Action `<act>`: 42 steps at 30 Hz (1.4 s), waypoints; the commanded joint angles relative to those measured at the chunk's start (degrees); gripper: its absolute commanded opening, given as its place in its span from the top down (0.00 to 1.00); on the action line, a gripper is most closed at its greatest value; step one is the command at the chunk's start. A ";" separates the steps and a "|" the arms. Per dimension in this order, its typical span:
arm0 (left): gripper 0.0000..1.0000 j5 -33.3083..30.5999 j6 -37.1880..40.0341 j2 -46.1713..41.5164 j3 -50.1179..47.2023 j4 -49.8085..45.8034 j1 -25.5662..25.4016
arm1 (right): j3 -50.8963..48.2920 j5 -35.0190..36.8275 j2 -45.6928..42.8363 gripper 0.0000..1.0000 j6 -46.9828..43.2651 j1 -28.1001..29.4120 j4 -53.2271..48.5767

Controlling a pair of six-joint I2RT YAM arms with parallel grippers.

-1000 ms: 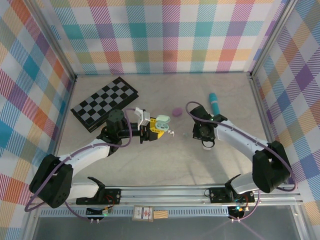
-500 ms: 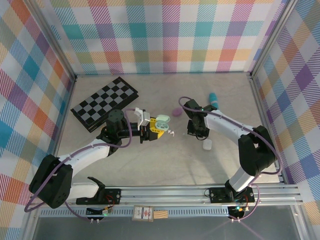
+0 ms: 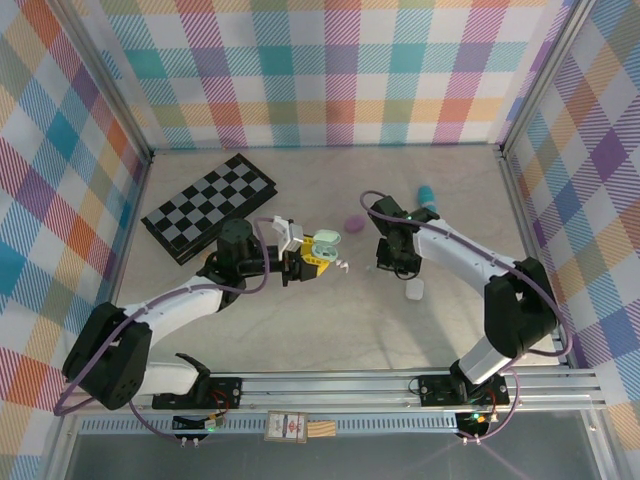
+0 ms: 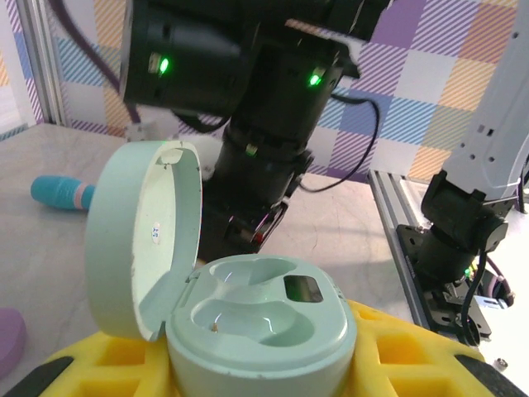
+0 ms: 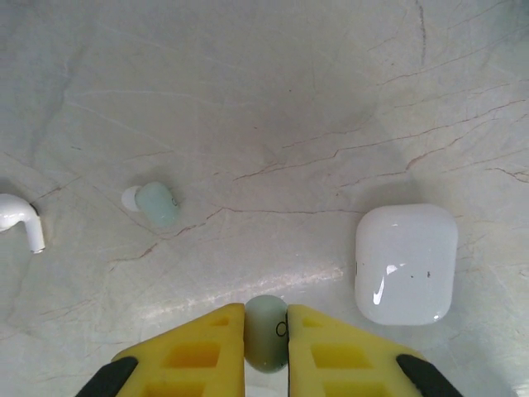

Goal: Insert wireless bluetooth earbuds into charging case

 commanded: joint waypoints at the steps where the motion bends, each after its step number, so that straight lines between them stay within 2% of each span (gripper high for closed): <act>1: 0.66 -0.71 1.41 1.19 0.26 2.79 0.56 | 1.92 -1.39 -2.26 0.83 0.43 0.36 -2.43; 8: 0.66 -5.20 2.92 4.09 0.31 4.42 0.56 | 3.21 -5.17 -5.97 0.83 1.16 1.26 -2.21; 17: 0.67 -11.23 3.04 10.66 0.26 12.49 0.29 | 9.04 -6.92 -7.86 0.83 1.75 6.30 -2.41; 23: 0.67 -12.39 4.70 12.73 1.55 10.61 -0.66 | 11.83 -9.77 -7.97 0.82 1.45 7.73 0.12; 34: 0.67 -15.91 1.35 12.73 -1.85 15.10 0.46 | 5.97 -6.53 -1.44 0.80 0.39 6.01 4.79; 42: 0.66 -16.40 2.76 7.95 -2.81 9.82 0.73 | -2.47 -8.86 2.51 0.80 0.47 5.63 8.73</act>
